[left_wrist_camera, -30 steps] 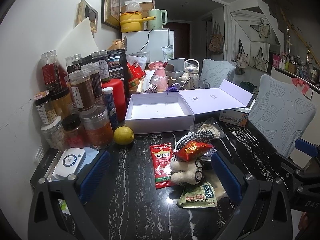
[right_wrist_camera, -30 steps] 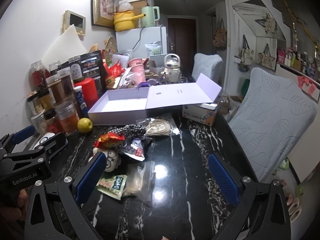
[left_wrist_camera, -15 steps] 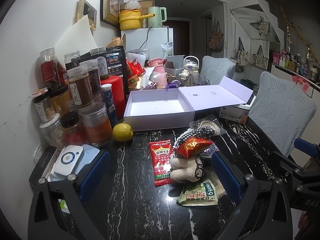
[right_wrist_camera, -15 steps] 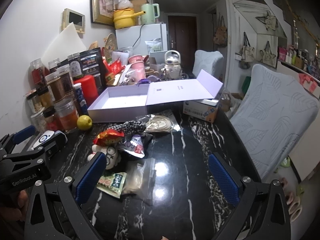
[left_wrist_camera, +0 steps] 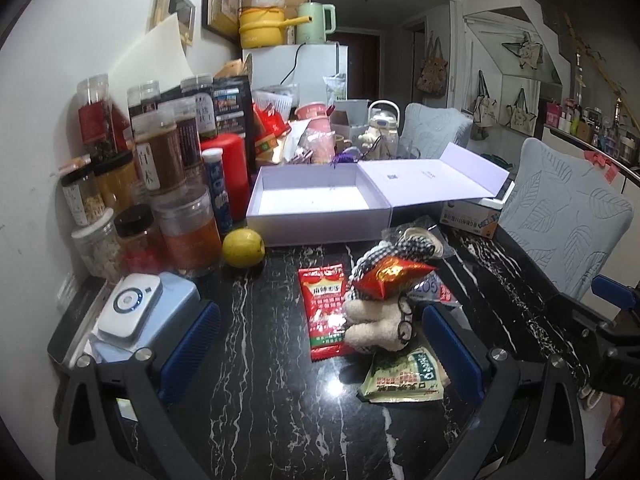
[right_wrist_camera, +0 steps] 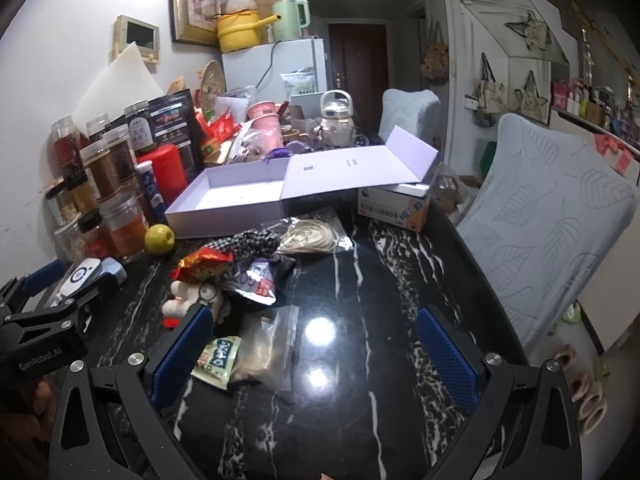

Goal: Organize soft objects
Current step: 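Lower the left gripper onto the white plush toy and close it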

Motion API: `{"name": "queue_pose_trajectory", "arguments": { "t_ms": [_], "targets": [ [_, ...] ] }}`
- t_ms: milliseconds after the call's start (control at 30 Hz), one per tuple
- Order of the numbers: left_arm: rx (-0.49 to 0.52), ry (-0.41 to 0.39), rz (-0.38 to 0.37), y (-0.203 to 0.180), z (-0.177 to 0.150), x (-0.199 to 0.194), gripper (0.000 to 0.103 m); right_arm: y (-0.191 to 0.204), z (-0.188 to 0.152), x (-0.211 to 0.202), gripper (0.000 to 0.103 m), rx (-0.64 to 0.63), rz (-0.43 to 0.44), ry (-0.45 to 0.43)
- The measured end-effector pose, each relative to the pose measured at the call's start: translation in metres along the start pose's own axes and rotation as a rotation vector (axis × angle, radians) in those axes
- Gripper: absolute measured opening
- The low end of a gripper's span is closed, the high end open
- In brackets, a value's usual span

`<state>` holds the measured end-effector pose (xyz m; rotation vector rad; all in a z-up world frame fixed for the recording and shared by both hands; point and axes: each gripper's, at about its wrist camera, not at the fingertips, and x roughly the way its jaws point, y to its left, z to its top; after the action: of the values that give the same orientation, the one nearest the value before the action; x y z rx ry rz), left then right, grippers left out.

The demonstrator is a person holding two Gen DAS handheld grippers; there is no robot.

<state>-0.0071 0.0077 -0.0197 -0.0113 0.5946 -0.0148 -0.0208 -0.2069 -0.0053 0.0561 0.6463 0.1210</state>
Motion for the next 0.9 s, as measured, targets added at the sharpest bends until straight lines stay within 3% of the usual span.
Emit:
{"name": "queue_pose_trajectory", "arguments": {
  "t_ms": [533, 900],
  "targets": [
    [0.015, 0.079, -0.065, -0.006, -0.014, 0.027, 0.103, -0.001, -0.001, 0.031, 0.103, -0.032, -0.001, 0.059],
    [0.020, 0.171, -0.111, -0.017, -0.019, 0.080, 0.103, -0.017, -0.002, 0.070, 0.103, -0.004, 0.024, 0.117]
  ]
}}
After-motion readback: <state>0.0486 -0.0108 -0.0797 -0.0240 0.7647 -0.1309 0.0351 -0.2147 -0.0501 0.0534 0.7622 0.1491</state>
